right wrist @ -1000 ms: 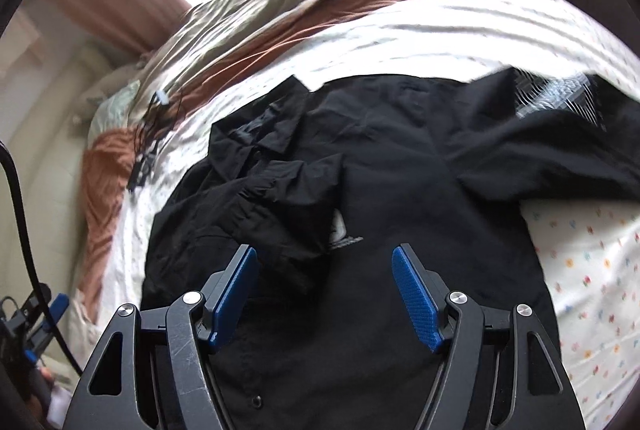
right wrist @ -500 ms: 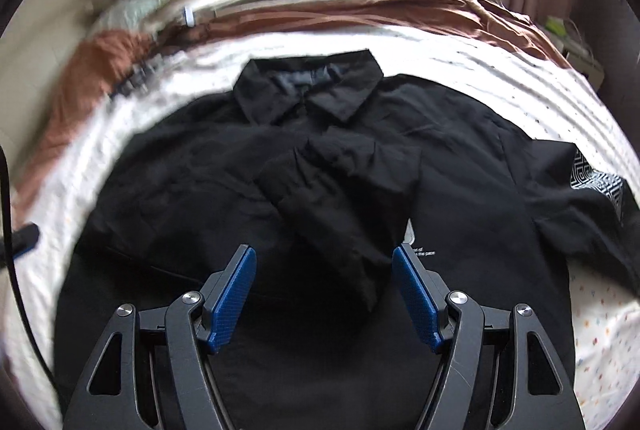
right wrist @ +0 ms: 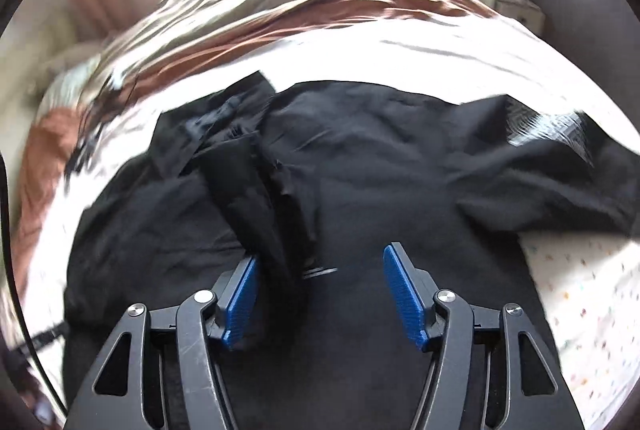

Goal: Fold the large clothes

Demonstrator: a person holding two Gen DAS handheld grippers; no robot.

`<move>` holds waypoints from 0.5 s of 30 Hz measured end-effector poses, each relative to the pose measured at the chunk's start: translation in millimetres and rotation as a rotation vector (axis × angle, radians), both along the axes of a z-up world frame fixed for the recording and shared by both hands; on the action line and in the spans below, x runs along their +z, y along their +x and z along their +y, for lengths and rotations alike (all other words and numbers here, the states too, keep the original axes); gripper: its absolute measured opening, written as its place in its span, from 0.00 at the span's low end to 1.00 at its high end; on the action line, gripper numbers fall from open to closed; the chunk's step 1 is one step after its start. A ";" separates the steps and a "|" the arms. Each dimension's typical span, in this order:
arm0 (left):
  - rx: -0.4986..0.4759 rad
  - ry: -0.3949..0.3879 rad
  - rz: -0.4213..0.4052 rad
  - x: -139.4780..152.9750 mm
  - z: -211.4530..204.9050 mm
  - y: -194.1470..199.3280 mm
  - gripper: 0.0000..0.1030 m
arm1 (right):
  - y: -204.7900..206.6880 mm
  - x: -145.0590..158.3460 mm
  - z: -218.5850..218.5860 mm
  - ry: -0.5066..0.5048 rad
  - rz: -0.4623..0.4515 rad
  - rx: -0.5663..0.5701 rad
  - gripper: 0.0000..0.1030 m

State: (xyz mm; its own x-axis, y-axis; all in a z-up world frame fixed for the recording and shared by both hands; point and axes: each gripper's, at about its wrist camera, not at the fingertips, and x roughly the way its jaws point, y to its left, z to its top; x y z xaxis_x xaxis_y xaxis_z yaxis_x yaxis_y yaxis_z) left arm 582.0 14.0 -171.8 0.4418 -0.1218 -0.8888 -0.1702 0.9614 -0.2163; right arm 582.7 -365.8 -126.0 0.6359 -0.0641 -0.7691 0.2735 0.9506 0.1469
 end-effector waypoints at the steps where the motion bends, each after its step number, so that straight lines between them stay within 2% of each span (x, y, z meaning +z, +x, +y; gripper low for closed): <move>1: 0.003 0.001 -0.001 0.6 -0.1 -0.4 0.24 | -2.5 -0.3 -5.5 0.020 0.001 -0.014 0.59; 2: 0.005 0.008 -0.002 0.9 0.5 -1.6 0.23 | -6.8 -1.4 -12.5 0.052 0.004 -0.029 0.59; 3: 0.007 0.014 -0.002 1.2 0.2 -2.3 0.23 | -11.5 -3.2 -21.4 0.097 0.010 -0.043 0.54; 7: 0.023 -0.001 -0.001 0.5 3.4 -2.4 0.23 | -15.9 -20.7 -45.7 0.279 0.039 -0.059 0.23; 8: 0.024 -0.002 0.000 0.4 3.5 -1.6 0.23 | -15.9 -26.2 -51.4 0.320 0.044 -0.064 0.21; 10: 0.024 0.002 0.001 -0.6 3.0 0.0 0.23 | -14.3 -38.7 -62.2 0.394 0.051 -0.083 0.11; 13: 0.024 0.008 0.004 -2.1 2.2 0.8 0.23 | -12.3 -57.0 -74.3 0.505 0.068 -0.112 0.10; 15: 0.027 0.007 0.005 -2.4 2.3 2.8 0.23 | -5.6 -62.9 -77.1 0.528 0.061 -0.107 0.09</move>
